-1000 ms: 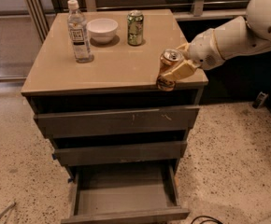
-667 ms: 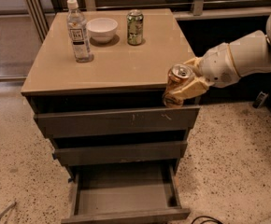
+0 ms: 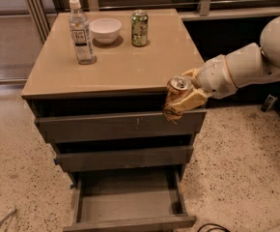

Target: Place orange can into bottom drawer

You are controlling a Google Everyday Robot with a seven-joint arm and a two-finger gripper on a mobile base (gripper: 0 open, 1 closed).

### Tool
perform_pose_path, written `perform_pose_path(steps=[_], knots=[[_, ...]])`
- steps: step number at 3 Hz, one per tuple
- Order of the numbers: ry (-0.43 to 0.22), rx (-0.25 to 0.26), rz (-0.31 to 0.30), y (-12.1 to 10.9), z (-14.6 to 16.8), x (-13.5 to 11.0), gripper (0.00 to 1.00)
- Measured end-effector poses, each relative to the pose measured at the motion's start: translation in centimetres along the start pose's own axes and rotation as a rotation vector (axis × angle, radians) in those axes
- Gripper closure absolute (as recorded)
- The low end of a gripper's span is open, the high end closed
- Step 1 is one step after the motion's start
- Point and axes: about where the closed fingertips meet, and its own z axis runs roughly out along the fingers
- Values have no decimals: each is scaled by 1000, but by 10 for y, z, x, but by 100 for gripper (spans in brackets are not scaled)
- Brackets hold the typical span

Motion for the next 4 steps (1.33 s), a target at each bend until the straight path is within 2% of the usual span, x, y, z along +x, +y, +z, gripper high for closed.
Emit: perform_pose_path(steps=[1, 2, 3, 4], knots=[[2, -21, -22, 18, 36, 32, 100], [43, -95, -6, 54, 106, 98, 100], [86, -158, 32, 79, 151, 149, 100], [90, -160, 21, 80, 157, 155, 100]])
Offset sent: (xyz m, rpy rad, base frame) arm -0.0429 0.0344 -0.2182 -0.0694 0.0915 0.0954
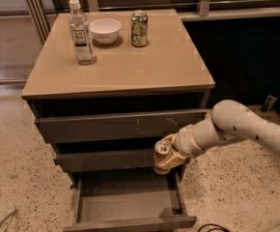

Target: Place orange can into bottom drawer

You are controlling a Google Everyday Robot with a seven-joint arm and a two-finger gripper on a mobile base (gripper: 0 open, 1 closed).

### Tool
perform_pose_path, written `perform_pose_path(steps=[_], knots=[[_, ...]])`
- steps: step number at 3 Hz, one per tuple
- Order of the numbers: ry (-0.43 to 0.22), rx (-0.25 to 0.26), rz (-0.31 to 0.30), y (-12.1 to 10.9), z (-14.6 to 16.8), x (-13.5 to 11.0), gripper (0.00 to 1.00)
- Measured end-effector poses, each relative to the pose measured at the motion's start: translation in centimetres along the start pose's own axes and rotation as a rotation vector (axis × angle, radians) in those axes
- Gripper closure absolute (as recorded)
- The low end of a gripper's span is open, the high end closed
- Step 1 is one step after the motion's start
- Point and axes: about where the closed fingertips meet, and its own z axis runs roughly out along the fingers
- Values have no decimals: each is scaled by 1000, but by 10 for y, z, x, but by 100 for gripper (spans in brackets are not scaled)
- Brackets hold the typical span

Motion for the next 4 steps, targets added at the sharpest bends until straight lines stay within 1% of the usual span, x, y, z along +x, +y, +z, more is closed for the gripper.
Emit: perform_pose_path(steps=[1, 2, 3, 4], knots=[[13, -4, -35, 0, 22, 18, 100], [-3, -27, -92, -3, 93, 70, 100], [-7, -90, -44, 8, 157, 124, 100], [-4, -98, -41, 9, 160, 126, 100]])
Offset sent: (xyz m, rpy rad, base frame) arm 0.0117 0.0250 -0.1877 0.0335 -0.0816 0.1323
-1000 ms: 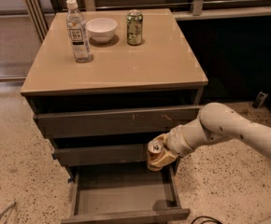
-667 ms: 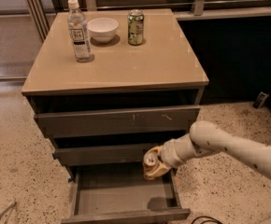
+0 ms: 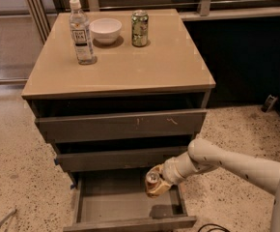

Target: Place orange can into bottom drawer

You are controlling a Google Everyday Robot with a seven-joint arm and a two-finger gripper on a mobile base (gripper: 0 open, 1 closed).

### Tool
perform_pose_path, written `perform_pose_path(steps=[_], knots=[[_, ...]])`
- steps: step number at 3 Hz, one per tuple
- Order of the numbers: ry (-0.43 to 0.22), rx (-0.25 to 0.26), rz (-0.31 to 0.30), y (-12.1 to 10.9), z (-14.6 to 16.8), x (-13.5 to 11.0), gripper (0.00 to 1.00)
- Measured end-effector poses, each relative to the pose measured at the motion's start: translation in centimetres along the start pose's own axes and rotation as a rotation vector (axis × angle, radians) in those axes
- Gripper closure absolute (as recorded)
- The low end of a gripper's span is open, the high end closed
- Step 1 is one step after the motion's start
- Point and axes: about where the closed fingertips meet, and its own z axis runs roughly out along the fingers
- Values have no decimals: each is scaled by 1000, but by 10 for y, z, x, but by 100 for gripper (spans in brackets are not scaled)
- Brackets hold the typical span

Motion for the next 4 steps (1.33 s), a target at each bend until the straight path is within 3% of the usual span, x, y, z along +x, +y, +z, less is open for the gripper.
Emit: perform_pose_path(steps=[2, 4], knots=[[-67, 13, -62, -3, 73, 86, 100], [-80, 32, -64, -6, 87, 103, 100]])
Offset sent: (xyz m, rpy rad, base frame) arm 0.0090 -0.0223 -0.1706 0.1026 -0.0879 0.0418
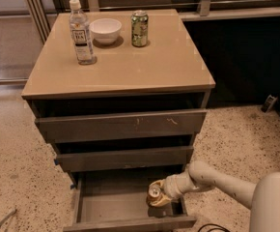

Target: Place orange can into bottom drawer

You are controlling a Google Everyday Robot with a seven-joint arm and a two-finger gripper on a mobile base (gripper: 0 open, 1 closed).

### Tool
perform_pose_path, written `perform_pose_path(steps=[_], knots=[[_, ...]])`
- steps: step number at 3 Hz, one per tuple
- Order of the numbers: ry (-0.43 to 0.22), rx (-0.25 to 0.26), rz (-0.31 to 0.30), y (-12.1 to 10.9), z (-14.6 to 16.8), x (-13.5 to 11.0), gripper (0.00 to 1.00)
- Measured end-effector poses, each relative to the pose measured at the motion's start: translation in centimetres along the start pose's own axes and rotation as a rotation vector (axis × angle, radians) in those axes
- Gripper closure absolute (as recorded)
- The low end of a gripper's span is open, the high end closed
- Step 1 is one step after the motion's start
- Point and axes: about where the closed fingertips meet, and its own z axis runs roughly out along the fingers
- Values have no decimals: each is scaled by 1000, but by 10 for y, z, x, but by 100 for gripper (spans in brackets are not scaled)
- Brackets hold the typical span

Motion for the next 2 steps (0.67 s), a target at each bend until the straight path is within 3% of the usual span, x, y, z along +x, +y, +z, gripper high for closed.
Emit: perform_pose_path(steps=[2], knots=[[-11, 2, -10, -16, 40, 31, 100]])
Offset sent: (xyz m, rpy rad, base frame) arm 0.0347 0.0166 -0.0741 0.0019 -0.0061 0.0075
